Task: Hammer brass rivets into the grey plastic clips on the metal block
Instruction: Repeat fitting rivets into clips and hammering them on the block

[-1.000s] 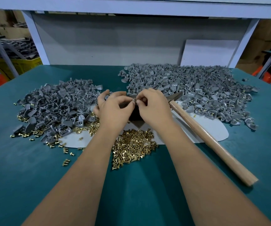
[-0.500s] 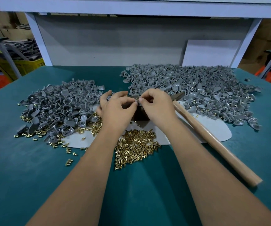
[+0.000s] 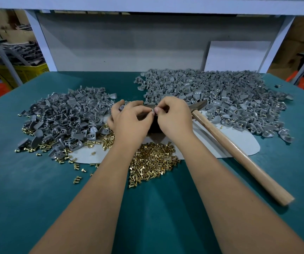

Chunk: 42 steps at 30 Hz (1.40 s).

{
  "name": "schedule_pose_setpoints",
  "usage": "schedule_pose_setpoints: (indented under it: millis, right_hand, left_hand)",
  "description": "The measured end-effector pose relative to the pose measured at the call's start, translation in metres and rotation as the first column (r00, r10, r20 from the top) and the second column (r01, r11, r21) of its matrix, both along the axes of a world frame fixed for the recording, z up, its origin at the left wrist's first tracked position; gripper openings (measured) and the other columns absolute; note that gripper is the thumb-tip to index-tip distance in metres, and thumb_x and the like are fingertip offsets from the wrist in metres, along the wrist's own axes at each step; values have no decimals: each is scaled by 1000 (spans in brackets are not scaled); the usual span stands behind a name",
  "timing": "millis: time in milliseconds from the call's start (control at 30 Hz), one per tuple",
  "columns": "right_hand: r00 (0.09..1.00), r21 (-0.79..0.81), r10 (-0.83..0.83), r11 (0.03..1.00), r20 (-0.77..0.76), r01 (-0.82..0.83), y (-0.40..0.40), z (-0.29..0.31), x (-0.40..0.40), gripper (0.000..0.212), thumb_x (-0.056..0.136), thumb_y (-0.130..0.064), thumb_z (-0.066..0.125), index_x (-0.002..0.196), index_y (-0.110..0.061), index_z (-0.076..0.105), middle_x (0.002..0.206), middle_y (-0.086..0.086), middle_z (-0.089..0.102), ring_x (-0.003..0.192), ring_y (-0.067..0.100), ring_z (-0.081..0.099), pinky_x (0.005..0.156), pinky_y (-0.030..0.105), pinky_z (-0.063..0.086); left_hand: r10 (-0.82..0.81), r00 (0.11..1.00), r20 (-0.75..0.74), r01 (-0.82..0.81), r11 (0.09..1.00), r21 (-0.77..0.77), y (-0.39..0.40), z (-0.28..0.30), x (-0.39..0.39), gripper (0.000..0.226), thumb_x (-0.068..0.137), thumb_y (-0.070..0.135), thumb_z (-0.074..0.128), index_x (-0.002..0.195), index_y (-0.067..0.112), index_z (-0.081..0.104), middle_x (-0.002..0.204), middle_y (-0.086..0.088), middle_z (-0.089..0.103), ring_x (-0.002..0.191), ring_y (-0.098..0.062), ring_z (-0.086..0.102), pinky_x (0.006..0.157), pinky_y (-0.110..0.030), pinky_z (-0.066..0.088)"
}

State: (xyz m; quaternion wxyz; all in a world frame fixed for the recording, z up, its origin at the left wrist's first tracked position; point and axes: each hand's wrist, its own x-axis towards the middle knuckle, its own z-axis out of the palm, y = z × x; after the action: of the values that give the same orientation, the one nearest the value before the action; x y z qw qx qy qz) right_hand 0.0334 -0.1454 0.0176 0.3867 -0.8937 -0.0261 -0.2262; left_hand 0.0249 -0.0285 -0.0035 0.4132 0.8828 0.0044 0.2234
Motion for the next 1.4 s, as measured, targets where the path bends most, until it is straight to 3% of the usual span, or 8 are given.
schedule_pose_setpoints:
  millis: [333,567,700,800,900,967,1133,1400]
  right_hand:
    - [998,74,-55,996,-22,57,5,-2,-3,16,87,-23,64,72,-27,61,88,-5,63,97,22,55,85,44,48]
    - [998,56,-43,998,39,41,4,-6,-5,12,89,-22,62,77,-24,64,95,-5,63,103,21,48,89,43,42]
    - [999,32,-25,999,41,24,4,-7,-6,16,94,-24,53,81,-21,64,88,-8,57,98,21,47,87,40,40]
    - [1000,196,22,980,-8,-20,1,-5,-6,27,97,-23,46,80,-13,65,87,-1,61,93,22,53,81,38,44]
    - [998,351,45,936,-45,-26,-3,-2,-7,27,97,-21,46,85,-17,70,88,-3,66,85,12,57,73,29,45]
    - [997,328,61,944,-49,-42,-4,-1,-8,23,95,-21,49,87,-18,71,88,-6,67,85,10,57,72,27,45]
    - [998,143,46,989,-43,-39,0,-2,-5,11,90,-19,60,89,-19,71,97,-4,66,103,22,55,91,41,45]
    - [999,152,16,988,-36,-10,1,-1,-5,14,88,-16,63,78,-26,63,87,-6,64,98,20,56,86,38,48]
  left_hand:
    - [19,1000,-18,-19,1000,-7,-2,2,-1,9,89,47,64,80,50,64,131,24,56,141,-16,16,98,-33,7]
    - [24,1000,-21,-24,1000,-10,-3,1,-1,10,89,46,64,80,49,65,131,23,56,141,-14,15,101,-35,7]
    - [8,999,-37,-9,999,-41,-2,2,-1,10,90,45,64,81,47,65,132,24,55,141,-13,14,105,-38,7]
    - [-6,998,-55,2,997,-78,-1,2,-2,9,90,43,65,81,45,67,131,26,53,141,-13,12,109,-40,7]
    - [-3,999,-53,-1,998,-68,-1,2,-3,9,89,45,65,80,45,67,131,26,53,141,-12,12,107,-39,7]
    - [9,999,-38,-10,999,-31,-1,2,-2,9,89,46,64,81,45,66,133,25,53,140,-14,13,106,-38,8]
    - [47,999,28,-49,995,81,-2,-2,0,11,90,46,62,91,43,72,135,20,55,141,-16,15,106,-42,10]
    - [62,997,46,-66,992,106,-3,-4,3,13,90,48,61,91,42,72,134,19,56,140,-17,16,105,-43,11]
